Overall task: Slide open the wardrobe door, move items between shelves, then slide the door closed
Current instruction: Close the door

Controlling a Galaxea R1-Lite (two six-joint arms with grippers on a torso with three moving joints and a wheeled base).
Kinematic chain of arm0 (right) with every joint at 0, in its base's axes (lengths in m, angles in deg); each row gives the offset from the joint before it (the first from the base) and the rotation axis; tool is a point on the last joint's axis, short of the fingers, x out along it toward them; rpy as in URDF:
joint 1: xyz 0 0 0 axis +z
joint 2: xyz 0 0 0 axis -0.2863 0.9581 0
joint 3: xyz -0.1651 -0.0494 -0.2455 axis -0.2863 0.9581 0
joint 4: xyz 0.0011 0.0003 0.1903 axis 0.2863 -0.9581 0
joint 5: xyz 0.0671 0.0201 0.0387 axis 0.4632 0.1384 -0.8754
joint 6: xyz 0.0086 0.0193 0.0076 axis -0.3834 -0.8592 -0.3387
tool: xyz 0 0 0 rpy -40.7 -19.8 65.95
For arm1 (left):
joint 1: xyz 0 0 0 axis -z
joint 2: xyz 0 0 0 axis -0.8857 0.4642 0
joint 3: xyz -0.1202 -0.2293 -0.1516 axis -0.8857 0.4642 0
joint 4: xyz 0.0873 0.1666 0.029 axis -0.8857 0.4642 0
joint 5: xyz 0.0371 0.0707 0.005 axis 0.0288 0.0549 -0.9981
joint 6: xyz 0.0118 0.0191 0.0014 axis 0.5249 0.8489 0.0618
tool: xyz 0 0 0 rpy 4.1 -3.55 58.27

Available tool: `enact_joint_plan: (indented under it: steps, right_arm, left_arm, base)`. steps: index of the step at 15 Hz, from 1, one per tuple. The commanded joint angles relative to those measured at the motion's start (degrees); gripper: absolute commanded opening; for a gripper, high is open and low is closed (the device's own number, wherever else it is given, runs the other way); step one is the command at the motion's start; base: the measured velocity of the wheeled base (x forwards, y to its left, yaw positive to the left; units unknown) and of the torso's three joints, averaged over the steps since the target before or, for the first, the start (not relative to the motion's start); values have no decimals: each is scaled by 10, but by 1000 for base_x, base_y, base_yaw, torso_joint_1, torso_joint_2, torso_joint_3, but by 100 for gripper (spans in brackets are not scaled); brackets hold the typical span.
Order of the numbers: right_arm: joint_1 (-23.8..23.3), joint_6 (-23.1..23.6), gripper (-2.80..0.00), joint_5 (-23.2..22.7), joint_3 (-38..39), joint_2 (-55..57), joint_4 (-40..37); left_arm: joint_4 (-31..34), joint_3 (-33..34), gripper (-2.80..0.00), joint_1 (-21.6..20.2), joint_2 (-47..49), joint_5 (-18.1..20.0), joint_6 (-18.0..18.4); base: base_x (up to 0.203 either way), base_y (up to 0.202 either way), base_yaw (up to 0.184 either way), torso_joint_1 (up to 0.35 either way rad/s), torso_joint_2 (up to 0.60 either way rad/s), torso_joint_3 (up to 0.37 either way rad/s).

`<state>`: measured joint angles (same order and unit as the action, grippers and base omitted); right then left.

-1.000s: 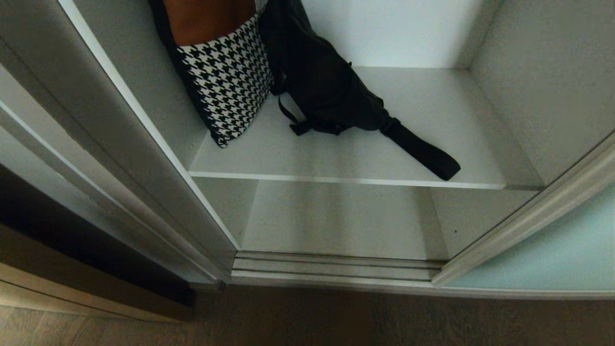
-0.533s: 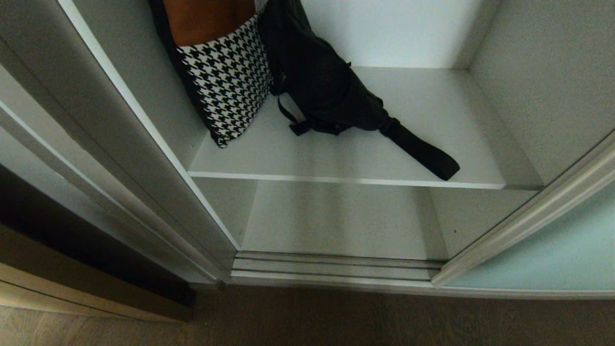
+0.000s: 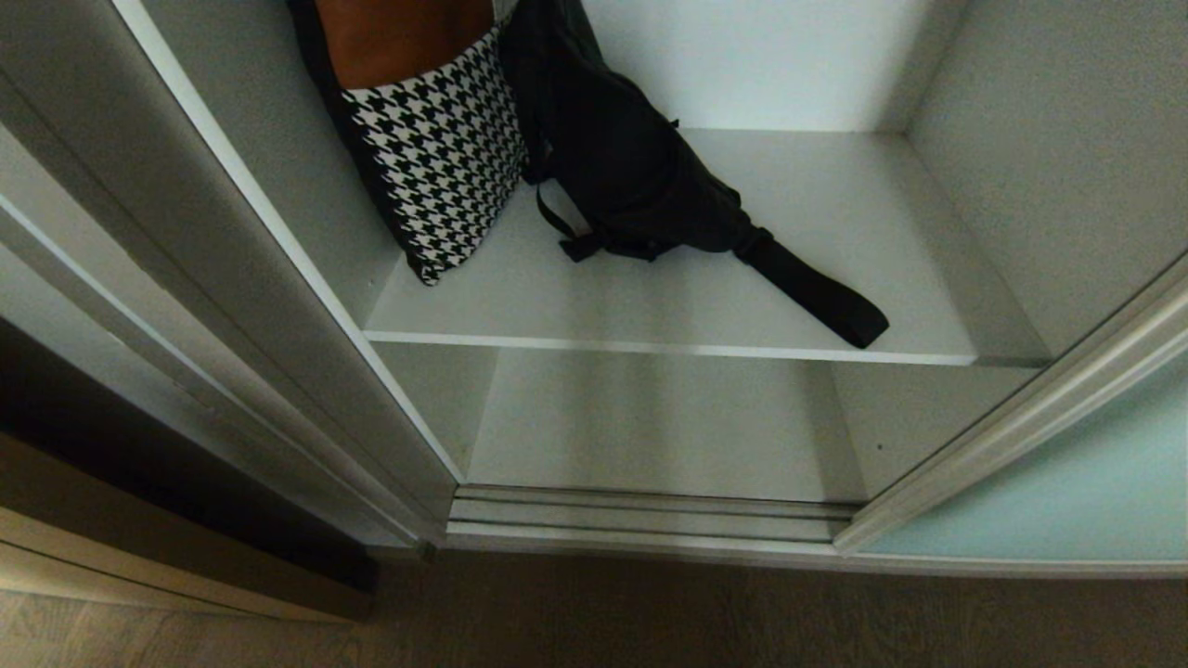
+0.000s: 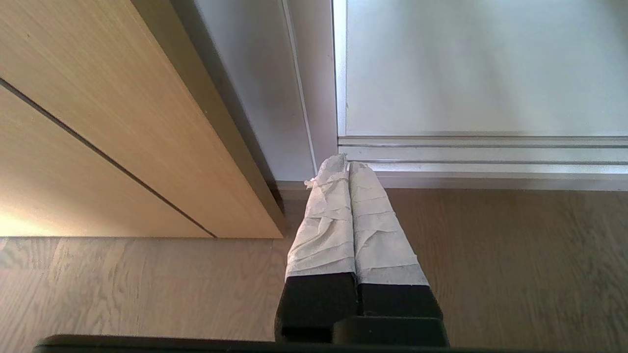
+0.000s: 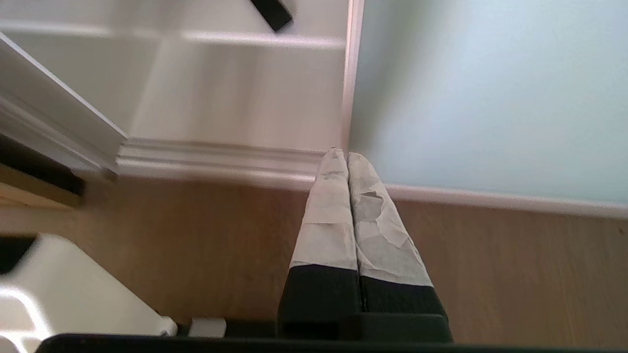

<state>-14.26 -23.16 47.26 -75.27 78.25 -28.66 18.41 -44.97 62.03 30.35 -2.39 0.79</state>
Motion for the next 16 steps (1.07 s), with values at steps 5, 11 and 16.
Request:
enact_joint_plan:
  steps: [5, 11, 16]
  right_arm:
    - [12, -77, -280, 90, -200, 185, -57]
    - [48, -105, -280, 117, -240, 219, -26]
    - [68, -165, -280, 78, -203, 228, 48]
  left_arm:
    - [-1, 0, -280, 0, 2, 0, 0]
    - [0, 0, -280, 0, 1, 0, 0]
    - [0, 0, -280, 0, 2, 0, 0]
  base:
    - [0, 0, 0, 0, 0, 0]
    - [0, 0, 0, 0, 0, 0]
    - [0, 0, 0, 0, 0, 0]
